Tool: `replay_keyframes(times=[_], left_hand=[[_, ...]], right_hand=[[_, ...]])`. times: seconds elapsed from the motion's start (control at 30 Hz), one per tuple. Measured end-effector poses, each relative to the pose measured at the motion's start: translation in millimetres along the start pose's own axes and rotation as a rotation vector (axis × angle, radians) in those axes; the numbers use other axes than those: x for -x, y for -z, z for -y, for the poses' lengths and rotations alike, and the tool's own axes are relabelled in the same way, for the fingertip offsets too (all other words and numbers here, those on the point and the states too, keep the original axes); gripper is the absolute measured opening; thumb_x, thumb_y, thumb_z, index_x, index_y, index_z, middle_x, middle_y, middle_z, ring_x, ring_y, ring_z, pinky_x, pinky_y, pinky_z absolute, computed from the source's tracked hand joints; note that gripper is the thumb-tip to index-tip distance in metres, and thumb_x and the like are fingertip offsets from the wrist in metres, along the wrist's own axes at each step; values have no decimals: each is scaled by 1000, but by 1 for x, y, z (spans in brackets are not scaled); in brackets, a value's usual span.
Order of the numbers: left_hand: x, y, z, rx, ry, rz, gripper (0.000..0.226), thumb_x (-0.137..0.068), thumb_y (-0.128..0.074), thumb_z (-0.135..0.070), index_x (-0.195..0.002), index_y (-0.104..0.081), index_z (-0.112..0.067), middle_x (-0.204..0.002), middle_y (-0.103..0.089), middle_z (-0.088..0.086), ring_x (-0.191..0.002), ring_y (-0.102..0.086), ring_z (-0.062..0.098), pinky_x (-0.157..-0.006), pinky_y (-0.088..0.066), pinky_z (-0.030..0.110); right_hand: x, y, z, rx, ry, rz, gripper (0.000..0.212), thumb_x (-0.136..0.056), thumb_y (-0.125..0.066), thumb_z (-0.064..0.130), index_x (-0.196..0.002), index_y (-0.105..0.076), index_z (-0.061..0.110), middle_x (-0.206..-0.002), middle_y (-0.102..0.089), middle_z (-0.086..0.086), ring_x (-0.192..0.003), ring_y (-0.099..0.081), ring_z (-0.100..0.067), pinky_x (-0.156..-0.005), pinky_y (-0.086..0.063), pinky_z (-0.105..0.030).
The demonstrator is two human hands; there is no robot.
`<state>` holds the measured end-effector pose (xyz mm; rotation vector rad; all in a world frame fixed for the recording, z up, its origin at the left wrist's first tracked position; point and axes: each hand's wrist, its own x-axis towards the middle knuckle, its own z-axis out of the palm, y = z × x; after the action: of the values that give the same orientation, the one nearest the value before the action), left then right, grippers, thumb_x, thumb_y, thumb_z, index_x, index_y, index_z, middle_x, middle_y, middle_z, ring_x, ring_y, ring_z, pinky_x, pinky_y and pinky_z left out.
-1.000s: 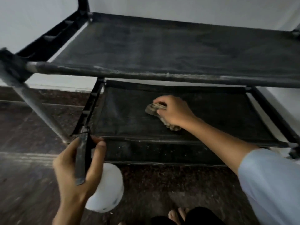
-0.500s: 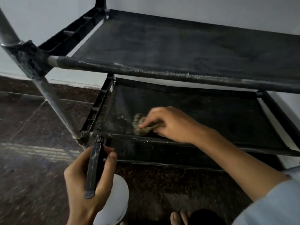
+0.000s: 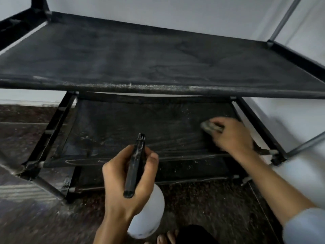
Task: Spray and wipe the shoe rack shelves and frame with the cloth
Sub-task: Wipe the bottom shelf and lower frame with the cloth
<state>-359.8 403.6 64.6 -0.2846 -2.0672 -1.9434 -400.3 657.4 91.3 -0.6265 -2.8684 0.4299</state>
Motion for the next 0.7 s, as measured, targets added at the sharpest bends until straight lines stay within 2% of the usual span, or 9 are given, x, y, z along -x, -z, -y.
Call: replay_keyframes(times=[0.1,0.17,0.2,0.3,0.37,0.47,0.57,0.63,0.7], left_hand=[[-3,-17,-4,12,-2,56,30,-80,-60,-46,-74,-65,-18,-57,-59,7,-42,-55,18,-38,-47,41],[-3,-26,-1,-7,-7,64,28,-81,-60,-46,-74,-65,-19,-58,-59,7,-43,-55,19,-38,-46,41],[-3,-31,1,-2,3,65,27,-81,-60,-46,-74,-64,-21,-58,-59,7,-43,-55,19,-37,-46,41],[-4,-42,6,14,33,58,28,-81,-60,-45,-74,-65,-18,-59,-59,9,-43,-54,21,-35,-43,40],[-4,-48,9,35,58,55,32,-81,-60,-44,-73,-65,-14,-57,-58,11,-42,-52,23,-35,-41,42],[-5,-50,10,36,82,50,33,-81,-59,-43,-74,-65,-12,-58,-57,10,-43,-52,24,-37,-43,45],[-6,-48,15,40,80,38,34,-81,-59,-44,-74,-66,-13,-63,-61,12,-43,-53,25,-37,-42,44],[-6,-47,17,41,85,34,32,-81,-58,-45,-74,-66,-15,-65,-62,11,-43,-54,26,-37,-43,45],[-6,-48,17,42,89,38,32,-81,-58,-45,-73,-67,-16,-62,-61,11,-43,-53,25,-38,-44,47]], right_hand=[[20,-14,47,-166,303,137,34,-84,-69,20,-114,-65,36,-112,-67,15,-98,-63,-5,-80,-50,-20],[24,-22,61,-204,457,216,34,-81,-72,20,-111,-68,36,-113,-67,14,-99,-63,-6,-85,-52,-25],[20,-24,61,-227,465,236,33,-80,-72,21,-109,-68,35,-113,-66,13,-99,-63,-6,-85,-53,-27],[-4,-26,41,-237,364,153,29,-80,-71,22,-105,-68,35,-110,-67,10,-94,-63,-8,-80,-53,-30],[-28,-20,18,-99,251,17,27,-86,-66,20,-109,-65,34,-113,-65,5,-98,-61,-14,-81,-52,-32],[-57,-3,-22,126,-7,-124,26,-92,-55,16,-116,-60,23,-119,-58,-9,-105,-57,-30,-80,-47,-35],[-63,0,-31,217,-155,-127,28,-90,-54,9,-117,-57,15,-118,-57,-15,-105,-56,-36,-78,-46,-37],[-62,-5,-19,194,-167,-131,24,-89,-54,6,-112,-59,11,-111,-62,-15,-102,-59,-33,-73,-46,-34],[-58,-12,2,124,-140,-122,16,-91,-56,12,-104,-63,9,-103,-66,-13,-96,-63,-29,-65,-41,-28]])
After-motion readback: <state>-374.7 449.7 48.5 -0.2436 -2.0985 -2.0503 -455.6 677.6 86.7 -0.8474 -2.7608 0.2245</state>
